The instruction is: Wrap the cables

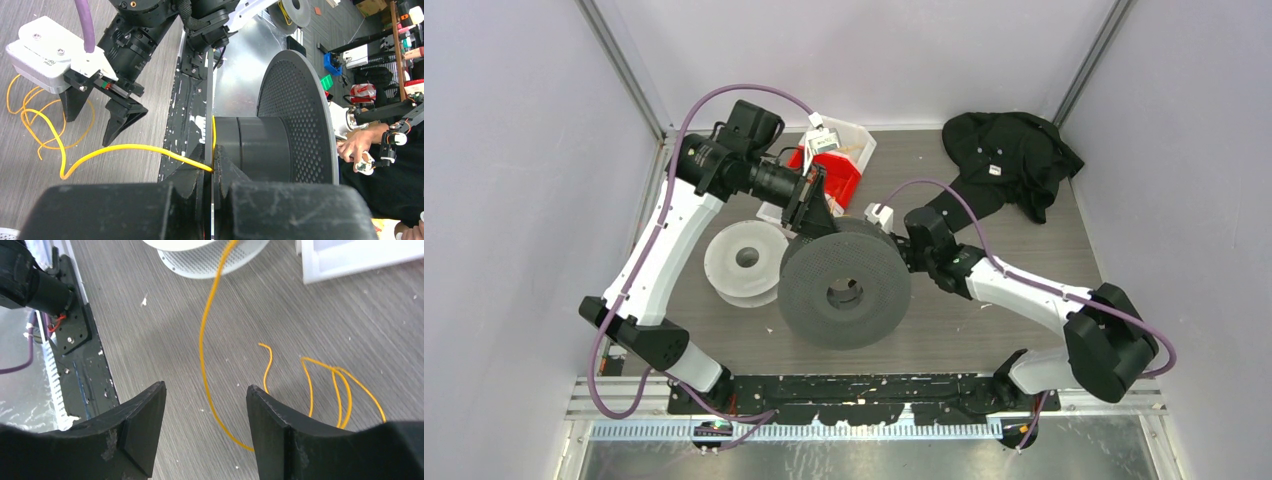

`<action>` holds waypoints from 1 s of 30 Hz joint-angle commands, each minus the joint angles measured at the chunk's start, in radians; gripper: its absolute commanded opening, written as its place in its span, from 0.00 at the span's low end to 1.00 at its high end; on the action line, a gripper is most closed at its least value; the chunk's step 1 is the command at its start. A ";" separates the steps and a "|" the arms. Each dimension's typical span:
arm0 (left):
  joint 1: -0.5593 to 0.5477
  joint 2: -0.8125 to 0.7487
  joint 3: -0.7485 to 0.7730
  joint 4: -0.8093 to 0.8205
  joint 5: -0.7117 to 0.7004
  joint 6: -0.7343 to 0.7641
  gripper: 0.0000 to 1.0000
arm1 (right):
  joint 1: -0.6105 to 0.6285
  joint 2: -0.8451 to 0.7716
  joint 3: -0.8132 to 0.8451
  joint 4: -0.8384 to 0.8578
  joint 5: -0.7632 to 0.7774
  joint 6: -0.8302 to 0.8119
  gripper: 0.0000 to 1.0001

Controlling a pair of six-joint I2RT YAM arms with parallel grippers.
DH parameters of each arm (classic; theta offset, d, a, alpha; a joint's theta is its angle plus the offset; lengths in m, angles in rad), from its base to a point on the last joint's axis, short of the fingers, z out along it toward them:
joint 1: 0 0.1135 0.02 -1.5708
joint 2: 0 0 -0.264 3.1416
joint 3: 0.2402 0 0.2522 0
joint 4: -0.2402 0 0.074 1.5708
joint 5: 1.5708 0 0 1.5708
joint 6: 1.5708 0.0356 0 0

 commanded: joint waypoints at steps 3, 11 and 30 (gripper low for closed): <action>0.006 -0.021 0.032 0.001 0.069 -0.009 0.00 | 0.027 0.015 0.065 0.109 -0.005 0.018 0.65; 0.008 -0.028 0.029 0.009 0.069 -0.010 0.00 | 0.039 0.118 0.039 0.118 -0.025 0.024 0.57; 0.011 -0.020 -0.075 -0.004 0.001 0.041 0.01 | -0.117 -0.404 0.107 -0.083 0.626 -0.011 0.01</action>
